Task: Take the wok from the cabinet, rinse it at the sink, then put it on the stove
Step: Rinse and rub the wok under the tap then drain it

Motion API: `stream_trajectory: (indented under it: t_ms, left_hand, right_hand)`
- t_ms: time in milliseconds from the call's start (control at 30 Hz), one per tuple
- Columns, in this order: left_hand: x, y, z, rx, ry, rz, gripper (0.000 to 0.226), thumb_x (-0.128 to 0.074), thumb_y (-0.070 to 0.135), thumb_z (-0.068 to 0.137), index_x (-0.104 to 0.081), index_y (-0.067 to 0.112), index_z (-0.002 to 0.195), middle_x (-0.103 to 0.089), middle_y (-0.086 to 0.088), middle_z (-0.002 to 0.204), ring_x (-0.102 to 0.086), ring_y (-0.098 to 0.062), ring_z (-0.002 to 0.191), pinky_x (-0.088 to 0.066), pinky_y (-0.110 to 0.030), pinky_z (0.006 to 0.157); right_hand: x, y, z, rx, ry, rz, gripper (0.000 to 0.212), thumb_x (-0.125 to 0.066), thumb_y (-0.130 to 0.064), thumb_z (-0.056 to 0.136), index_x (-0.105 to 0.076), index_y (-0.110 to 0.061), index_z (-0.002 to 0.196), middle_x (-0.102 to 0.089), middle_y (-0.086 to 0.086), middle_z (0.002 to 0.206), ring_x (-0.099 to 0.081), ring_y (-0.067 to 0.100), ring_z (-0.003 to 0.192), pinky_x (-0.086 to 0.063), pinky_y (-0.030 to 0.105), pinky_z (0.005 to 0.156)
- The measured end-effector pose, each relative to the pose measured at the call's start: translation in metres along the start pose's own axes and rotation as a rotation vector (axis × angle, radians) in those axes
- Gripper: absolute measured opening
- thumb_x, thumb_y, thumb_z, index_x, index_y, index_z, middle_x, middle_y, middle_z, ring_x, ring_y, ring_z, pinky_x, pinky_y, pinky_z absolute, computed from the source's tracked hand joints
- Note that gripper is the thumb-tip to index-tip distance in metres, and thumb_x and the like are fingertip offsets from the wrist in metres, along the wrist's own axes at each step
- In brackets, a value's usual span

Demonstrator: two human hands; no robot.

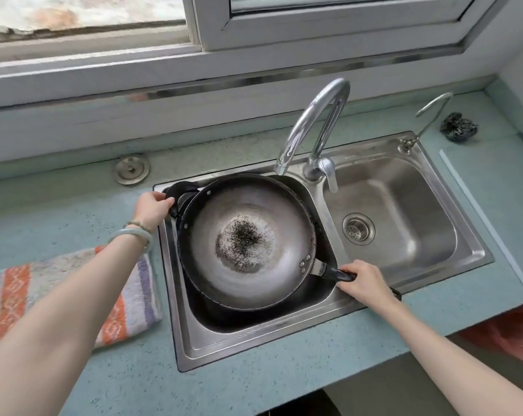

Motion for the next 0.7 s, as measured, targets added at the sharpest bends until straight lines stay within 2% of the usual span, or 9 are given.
stream_trajectory:
  t_ms: [67, 167, 333, 533, 700]
  left_hand:
    - [0.001, -0.003, 0.004, -0.026, -0.016, 0.045, 0.037, -0.062, 0.020, 0.088, -0.061, -0.002, 0.118, -0.064, -0.018, 0.119, -0.058, -0.030, 0.114, -0.040, -0.030, 0.097]
    - [0.001, -0.009, 0.008, -0.055, -0.018, 0.138, 0.043, -0.060, 0.028, 0.088, -0.061, 0.002, 0.121, -0.064, -0.019, 0.121, -0.054, -0.033, 0.120, -0.038, -0.039, 0.106]
    - [0.000, -0.012, 0.007, -0.100, -0.004, 0.310, 0.042, -0.054, 0.034, 0.091, -0.060, 0.006, 0.123, -0.047, -0.024, 0.129, -0.030, -0.035, 0.128, -0.024, -0.039, 0.108]
    - [0.000, -0.012, -0.001, -0.146, 0.019, 0.379, 0.045, -0.051, 0.036, 0.093, -0.058, 0.005, 0.125, -0.043, -0.024, 0.128, -0.031, -0.037, 0.125, -0.025, -0.042, 0.108]
    - [0.000, -0.010, -0.007, -0.143, 0.049, 0.335, 0.048, -0.054, 0.034, 0.091, -0.053, 0.004, 0.128, -0.044, -0.026, 0.131, -0.033, -0.039, 0.126, -0.026, -0.044, 0.108]
  right_hand:
    - [-0.002, 0.000, 0.000, 0.022, 0.030, -0.004, 0.017, -0.075, -0.014, 0.067, -0.076, -0.017, 0.084, -0.057, 0.004, 0.076, -0.056, 0.022, 0.072, -0.041, 0.030, 0.065]
    - [-0.004, 0.000, -0.001, 0.015, 0.046, -0.001, 0.018, -0.076, -0.014, 0.067, -0.077, -0.016, 0.085, -0.058, 0.008, 0.079, -0.057, 0.024, 0.075, -0.043, 0.033, 0.069]
    - [-0.005, -0.001, -0.001, 0.010, 0.051, 0.001, 0.021, -0.077, -0.013, 0.067, -0.077, -0.015, 0.089, -0.059, 0.007, 0.081, -0.056, 0.022, 0.078, -0.038, 0.028, 0.068]
    - [-0.004, -0.002, -0.002, 0.037, 0.009, -0.027, 0.023, -0.078, -0.016, 0.070, -0.075, -0.012, 0.092, -0.058, 0.008, 0.085, -0.057, 0.026, 0.084, -0.039, 0.028, 0.073]
    - [0.000, -0.007, 0.003, -0.004, -0.075, -0.074, 0.036, -0.075, -0.034, 0.077, -0.072, -0.011, 0.104, -0.060, 0.008, 0.098, -0.053, 0.024, 0.099, -0.038, 0.030, 0.088]
Point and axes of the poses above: each hand's wrist, its own z-axis towards the middle knuckle, its own x-axis out of the back of the hand, y = z × x, the point moved 3 cm from there along z, towards the middle knuckle
